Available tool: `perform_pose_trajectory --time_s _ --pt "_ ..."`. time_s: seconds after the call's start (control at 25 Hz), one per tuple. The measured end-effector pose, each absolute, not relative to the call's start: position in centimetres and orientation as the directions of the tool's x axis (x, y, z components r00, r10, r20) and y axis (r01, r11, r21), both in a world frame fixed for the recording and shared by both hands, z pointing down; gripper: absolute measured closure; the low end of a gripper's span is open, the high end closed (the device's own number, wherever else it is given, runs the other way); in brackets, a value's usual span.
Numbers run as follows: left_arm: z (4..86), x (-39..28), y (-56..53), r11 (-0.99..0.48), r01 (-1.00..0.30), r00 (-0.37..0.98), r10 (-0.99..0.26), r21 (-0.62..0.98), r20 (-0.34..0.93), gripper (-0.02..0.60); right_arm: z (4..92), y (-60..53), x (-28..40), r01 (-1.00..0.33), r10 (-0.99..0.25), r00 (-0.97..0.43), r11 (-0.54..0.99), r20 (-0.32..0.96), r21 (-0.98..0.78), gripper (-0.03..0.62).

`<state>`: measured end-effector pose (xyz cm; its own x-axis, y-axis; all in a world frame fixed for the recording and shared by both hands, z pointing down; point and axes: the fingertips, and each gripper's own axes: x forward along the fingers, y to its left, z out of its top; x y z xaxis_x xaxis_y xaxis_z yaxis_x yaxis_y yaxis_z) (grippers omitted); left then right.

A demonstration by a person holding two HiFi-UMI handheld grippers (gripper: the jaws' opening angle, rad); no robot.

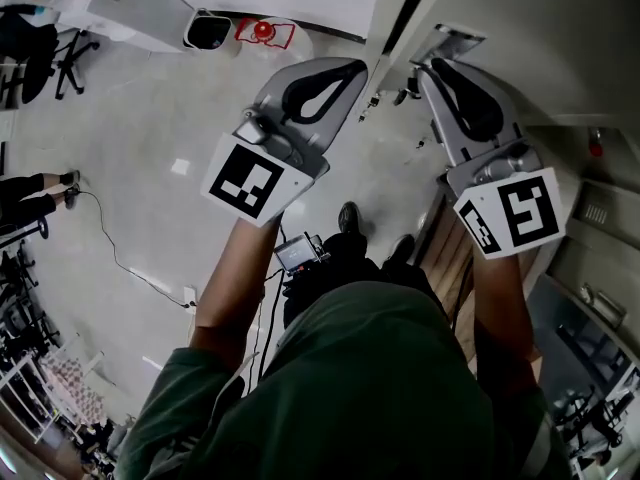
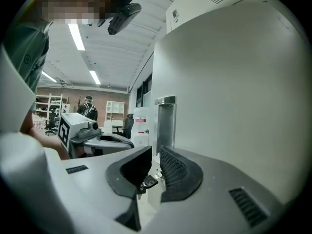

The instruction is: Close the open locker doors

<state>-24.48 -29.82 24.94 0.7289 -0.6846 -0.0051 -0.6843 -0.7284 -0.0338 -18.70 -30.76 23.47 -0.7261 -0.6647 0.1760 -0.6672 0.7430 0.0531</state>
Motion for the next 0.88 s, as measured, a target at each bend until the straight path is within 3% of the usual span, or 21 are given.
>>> perform_pose_trajectory --time_s 0.88 --pt "25.6 -24.7 -31.1 -0.719 -0.695 0.719 -0.695 -0.013 -0.025 0.578 23.5 -35.8 -18.1 -0.75 -0.754 -0.636 0.654 0.162 0.102 0.559"
